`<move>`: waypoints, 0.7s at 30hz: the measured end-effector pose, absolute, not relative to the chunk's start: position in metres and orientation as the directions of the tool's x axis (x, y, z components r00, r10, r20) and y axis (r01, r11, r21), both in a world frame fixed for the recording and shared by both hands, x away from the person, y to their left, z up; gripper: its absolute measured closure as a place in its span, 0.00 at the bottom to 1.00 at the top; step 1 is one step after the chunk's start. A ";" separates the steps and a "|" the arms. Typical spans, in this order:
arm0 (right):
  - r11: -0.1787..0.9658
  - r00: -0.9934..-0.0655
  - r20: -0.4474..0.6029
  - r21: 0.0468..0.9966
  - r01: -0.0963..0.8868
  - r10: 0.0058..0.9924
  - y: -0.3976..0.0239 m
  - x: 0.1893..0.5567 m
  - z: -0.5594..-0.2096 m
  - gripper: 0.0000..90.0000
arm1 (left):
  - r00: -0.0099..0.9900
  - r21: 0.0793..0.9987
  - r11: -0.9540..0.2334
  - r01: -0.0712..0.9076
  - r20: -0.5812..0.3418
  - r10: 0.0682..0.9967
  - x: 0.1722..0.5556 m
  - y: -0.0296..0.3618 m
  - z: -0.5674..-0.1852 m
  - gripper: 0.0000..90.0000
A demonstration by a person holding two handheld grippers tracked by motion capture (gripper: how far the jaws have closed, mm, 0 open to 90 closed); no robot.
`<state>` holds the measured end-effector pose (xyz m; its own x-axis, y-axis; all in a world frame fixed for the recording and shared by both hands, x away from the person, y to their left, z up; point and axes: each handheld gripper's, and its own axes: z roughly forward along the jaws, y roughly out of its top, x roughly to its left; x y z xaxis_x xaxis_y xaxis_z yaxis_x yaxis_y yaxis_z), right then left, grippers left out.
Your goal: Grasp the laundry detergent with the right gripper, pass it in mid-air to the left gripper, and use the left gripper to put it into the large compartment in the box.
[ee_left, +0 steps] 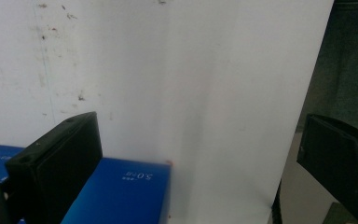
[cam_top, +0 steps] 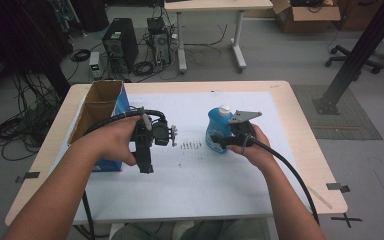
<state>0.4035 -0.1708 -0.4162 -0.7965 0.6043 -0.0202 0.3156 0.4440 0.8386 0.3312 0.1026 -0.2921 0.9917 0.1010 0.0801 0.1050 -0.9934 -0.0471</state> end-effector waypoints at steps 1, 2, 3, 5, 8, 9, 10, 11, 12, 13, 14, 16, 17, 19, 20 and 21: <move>0.444 -0.796 -0.020 0.839 0.316 0.604 -0.171 0.403 -0.416 0.37 | 0.992 -0.047 -0.993 0.105 0.080 0.101 0.331 0.103 -0.292 0.00; 0.435 -0.799 -0.007 0.842 0.320 0.602 -0.171 0.404 -0.417 0.37 | 0.992 -0.047 -0.993 0.106 0.079 0.102 0.331 0.103 -0.292 0.00; 0.429 -0.800 -0.001 0.844 0.321 0.600 -0.171 0.404 -0.417 0.38 | 0.992 -0.049 -0.993 0.107 0.078 0.103 0.331 0.102 -0.292 0.00; 0.427 -0.798 -0.004 0.846 0.319 0.603 -0.172 0.404 -0.418 0.39 | 0.992 -0.049 -0.993 0.106 0.081 0.102 0.331 0.102 -0.293 0.00; 0.424 -0.796 -0.004 0.848 0.318 0.605 -0.172 0.404 -0.419 0.42 | 0.992 -0.050 -0.993 0.105 0.082 0.100 0.331 0.102 -0.293 0.00; 0.423 -0.796 -0.007 0.850 0.315 0.606 -0.172 0.404 -0.419 0.43 | 0.991 -0.049 -0.993 0.106 0.083 0.102 0.331 0.102 -0.292 0.00; 0.422 -0.795 -0.008 0.850 0.314 0.607 -0.172 0.404 -0.419 0.44 | 0.991 -0.049 -0.993 0.106 0.084 0.102 0.331 0.102 -0.292 0.00; 0.423 -0.794 -0.011 0.851 0.312 0.607 -0.172 0.404 -0.419 0.45 | 0.991 -0.049 -0.993 0.106 0.084 0.102 0.331 0.102 -0.292 0.00; 0.424 -0.793 -0.016 0.852 0.308 0.609 -0.172 0.403 -0.420 0.45 | 0.991 -0.047 -0.993 0.105 0.085 0.101 0.331 0.101 -0.292 0.00; 0.423 -0.793 -0.017 0.853 0.306 0.610 -0.171 0.403 -0.420 0.46 | 0.991 -0.046 -0.993 0.105 0.086 0.101 0.331 0.101 -0.292 0.00; 0.423 -0.793 -0.017 0.853 0.306 0.610 -0.171 0.403 -0.420 0.46 | 0.991 -0.046 -0.993 0.105 0.086 0.101 0.331 0.101 -0.292 0.00; 0.419 -0.791 -0.021 0.857 0.301 0.611 -0.171 0.403 -0.421 0.47 | 0.991 -0.048 -0.993 0.105 0.086 0.101 0.330 0.101 -0.291 0.00; 0.420 -0.791 -0.024 0.857 0.298 0.611 -0.171 0.403 -0.421 0.47 | 0.991 -0.049 -0.993 0.105 0.087 0.100 0.330 0.101 -0.291 0.00; 0.419 -0.791 -0.025 0.858 0.297 0.612 -0.171 0.402 -0.421 0.47 | 0.991 -0.050 -0.993 0.105 0.086 0.101 0.330 0.101 -0.291 0.00; 0.420 -0.791 -0.027 0.858 0.295 0.611 -0.171 0.402 -0.421 0.48 | 0.991 -0.052 -0.993 0.108 0.085 0.103 0.330 0.101 -0.291 0.00; 0.419 -0.791 -0.029 0.859 0.293 0.611 -0.171 0.402 -0.421 0.48 | 0.991 -0.052 -0.993 0.108 0.085 0.104 0.330 0.101 -0.291 0.00</move>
<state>0.4018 -0.1710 -0.4215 -0.7908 0.6113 -0.0288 0.2929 0.4193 0.8593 0.3296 0.1007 -0.2910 0.9910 0.1035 0.0850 0.1082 -0.9928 -0.0522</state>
